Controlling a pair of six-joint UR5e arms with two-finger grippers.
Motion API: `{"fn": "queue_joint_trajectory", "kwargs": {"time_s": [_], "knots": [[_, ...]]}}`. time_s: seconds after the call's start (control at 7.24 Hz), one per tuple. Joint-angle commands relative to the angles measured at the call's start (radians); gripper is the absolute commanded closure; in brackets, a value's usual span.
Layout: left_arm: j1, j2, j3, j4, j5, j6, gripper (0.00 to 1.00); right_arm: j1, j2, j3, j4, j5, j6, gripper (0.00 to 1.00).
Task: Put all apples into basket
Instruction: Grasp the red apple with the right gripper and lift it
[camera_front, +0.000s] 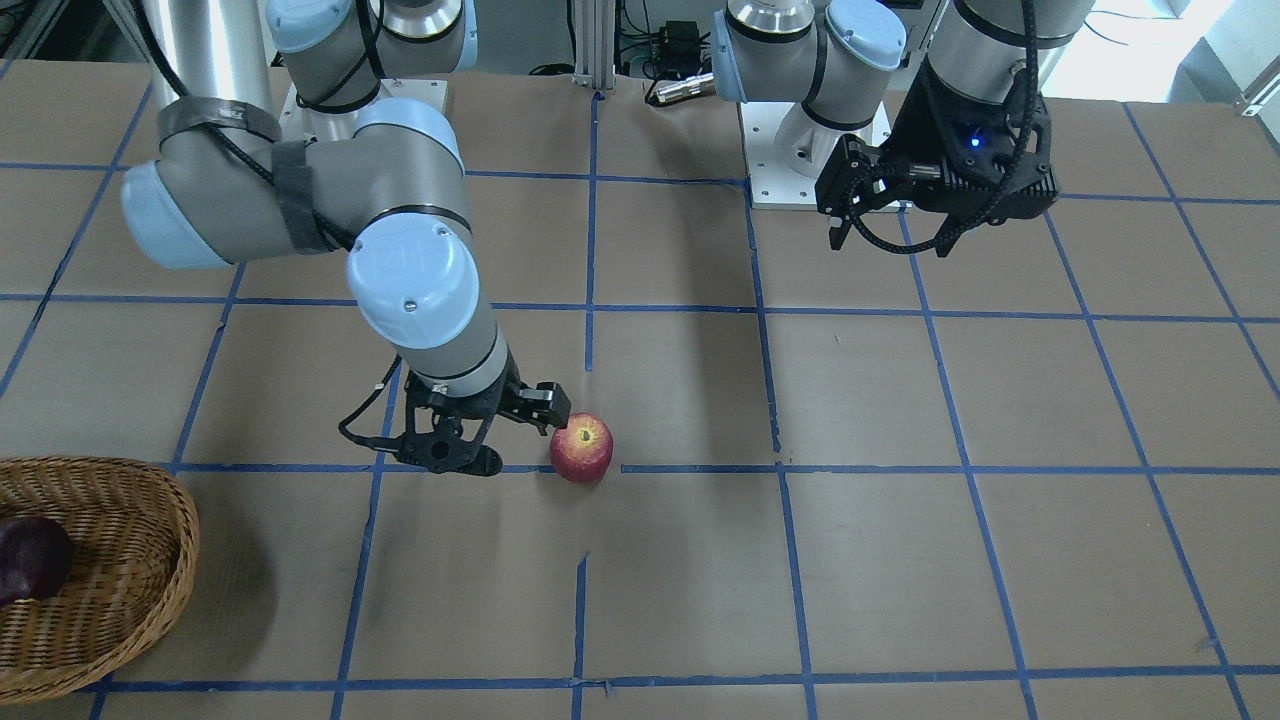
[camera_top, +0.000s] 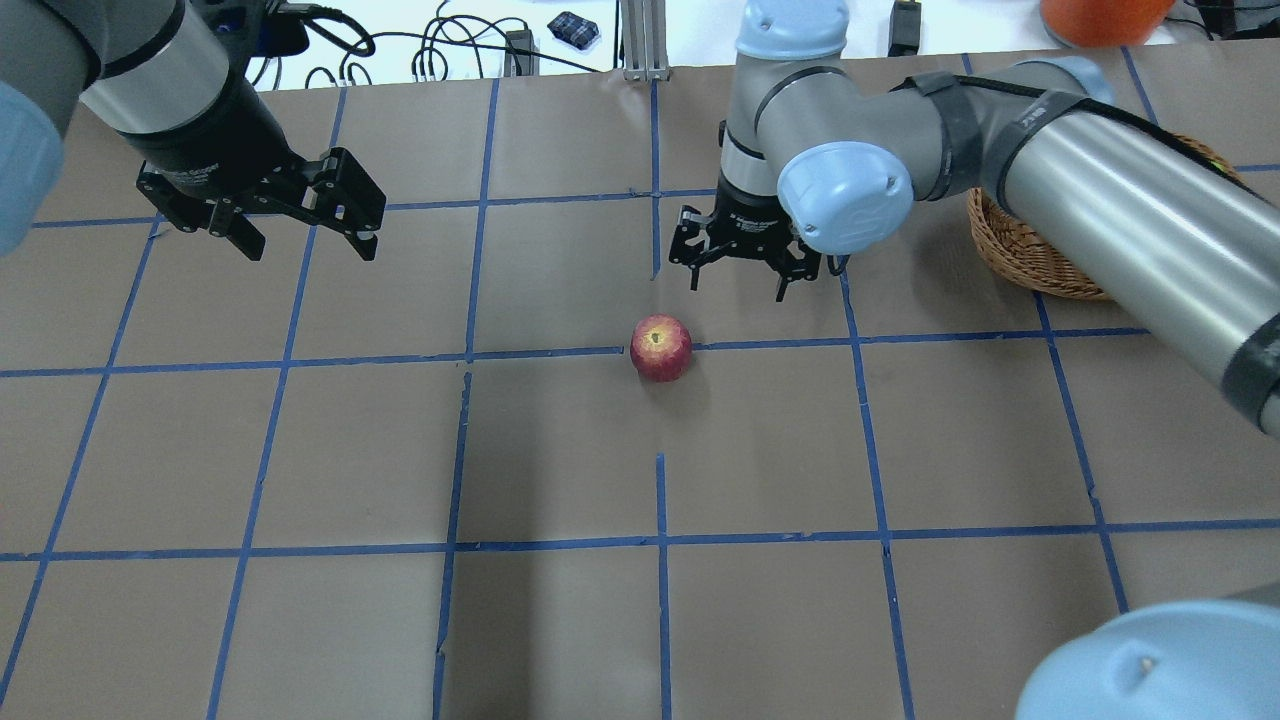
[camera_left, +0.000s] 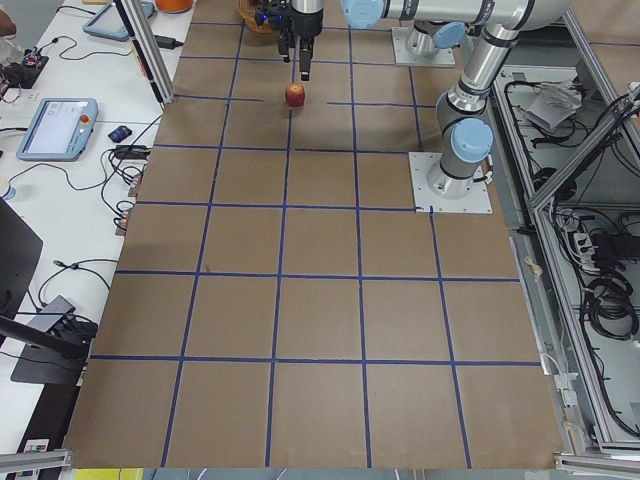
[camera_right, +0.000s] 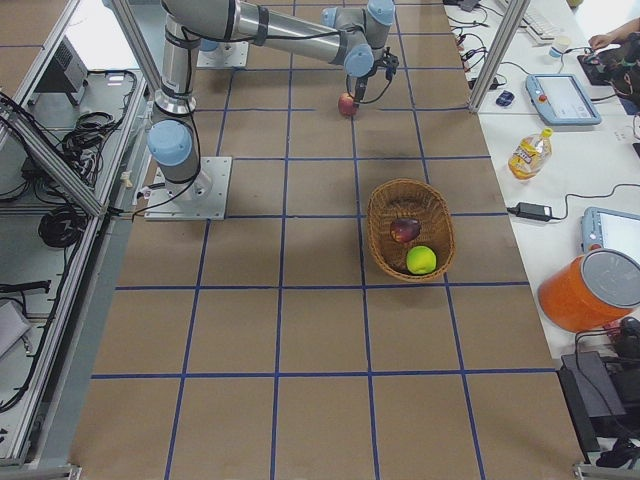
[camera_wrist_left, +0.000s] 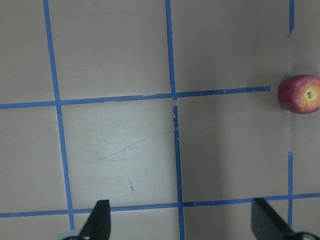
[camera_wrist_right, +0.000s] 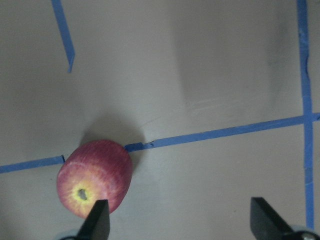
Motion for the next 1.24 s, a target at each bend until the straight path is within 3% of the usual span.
{"fn": "queue_joint_trajectory", "kwargs": {"time_s": [0.0,0.83,0.97,1.1], "knots": [[0.0,-0.002,0.002,0.0,0.0,-0.001,0.0,0.081,0.065,0.001,-0.104,0.037,0.088,0.0],[0.003,0.004,-0.001,-0.002,0.0,0.001,0.0,0.096,0.145,0.004,-0.131,0.039,0.101,0.0],[0.002,-0.001,0.002,-0.002,0.0,-0.001,0.0,0.096,0.154,0.004,-0.134,0.039,0.11,0.36],[0.003,0.004,-0.004,-0.002,0.0,-0.001,0.0,0.095,0.157,0.002,-0.132,0.037,0.107,0.9]]}}
